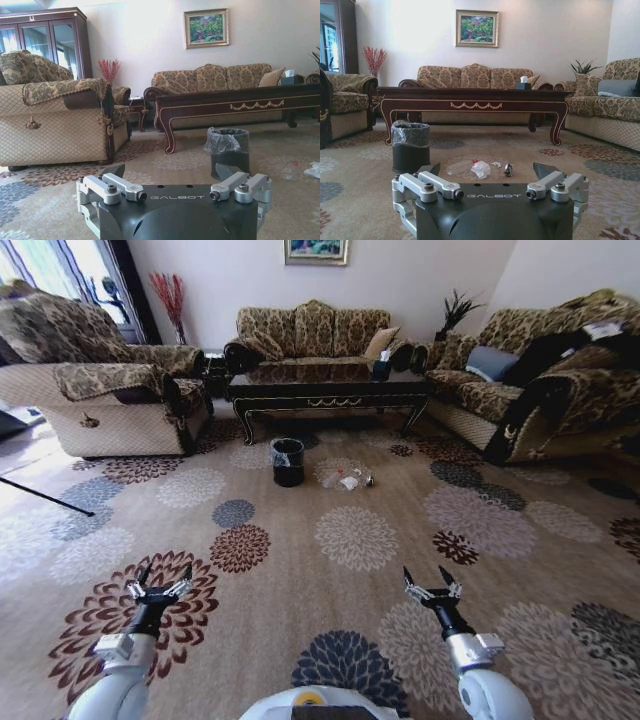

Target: Move to the front of the table and pick up the trash from the floor, then place it into the trash bin.

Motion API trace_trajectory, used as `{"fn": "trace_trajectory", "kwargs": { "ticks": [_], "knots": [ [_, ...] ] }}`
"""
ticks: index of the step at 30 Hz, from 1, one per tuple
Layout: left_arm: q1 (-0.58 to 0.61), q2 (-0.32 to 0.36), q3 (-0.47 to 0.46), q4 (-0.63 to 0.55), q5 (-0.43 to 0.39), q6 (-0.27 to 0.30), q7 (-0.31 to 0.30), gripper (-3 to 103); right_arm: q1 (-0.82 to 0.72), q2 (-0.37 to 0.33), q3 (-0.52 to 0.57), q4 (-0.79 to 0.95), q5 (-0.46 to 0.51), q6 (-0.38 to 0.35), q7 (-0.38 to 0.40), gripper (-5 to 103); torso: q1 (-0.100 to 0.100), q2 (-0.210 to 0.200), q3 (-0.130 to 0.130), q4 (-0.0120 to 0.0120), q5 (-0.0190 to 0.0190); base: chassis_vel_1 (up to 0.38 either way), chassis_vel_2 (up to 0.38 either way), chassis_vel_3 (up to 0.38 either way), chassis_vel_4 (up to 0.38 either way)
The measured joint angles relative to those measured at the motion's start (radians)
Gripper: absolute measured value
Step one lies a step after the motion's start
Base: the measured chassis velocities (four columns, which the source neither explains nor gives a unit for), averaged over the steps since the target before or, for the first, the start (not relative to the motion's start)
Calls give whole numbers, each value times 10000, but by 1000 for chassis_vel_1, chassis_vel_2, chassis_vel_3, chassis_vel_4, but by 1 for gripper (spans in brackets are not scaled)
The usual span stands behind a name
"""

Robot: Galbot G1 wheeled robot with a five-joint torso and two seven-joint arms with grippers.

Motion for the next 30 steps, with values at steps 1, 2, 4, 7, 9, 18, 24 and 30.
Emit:
{"fn": "trace_trajectory", "kwargs": {
  "ticks": [1,2,4,7,9,18,24,30],
  "knots": [
    [-5,-1,0,4,-1,-1,-1,100,4,13,0,0,-23,5,-5,100,0,0,3,0,0,-70,67,82,-83],
    [-9,-1,0,12,-2,-2,0,100,8,18,-1,-1,-38,7,-7,100,0,0,6,1,-1,-70,67,82,-55],
    [-13,-1,2,21,-3,-2,0,100,18,18,-1,-12,-49,9,-7,100,0,0,7,0,-2,-70,65,77,-55],
    [-17,-3,1,28,-19,-4,-4,100,23,8,0,-23,-46,10,-7,100,0,0,12,0,0,-69,58,67,-63],
    [-18,-4,1,35,-27,-5,-5,100,25,2,3,-20,-39,10,-7,100,0,0,13,1,-1,-64,45,62,-61],
    [-50,-12,-3,71,-31,-4,-32,100,29,6,18,-37,21,-13,20,100,0,0,23,0,-1,-57,74,58,-65],
    [31,-31,-7,72,-27,-4,-47,100,28,21,20,-26,48,-21,48,100,0,0,26,0,-1,-71,104,75,-95],
    [22,-36,-15,78,-37,3,-69,100,-47,23,93,62,96,-21,64,100,0,0,29,0,-1,-100,119,95,-104]
  ]
}}
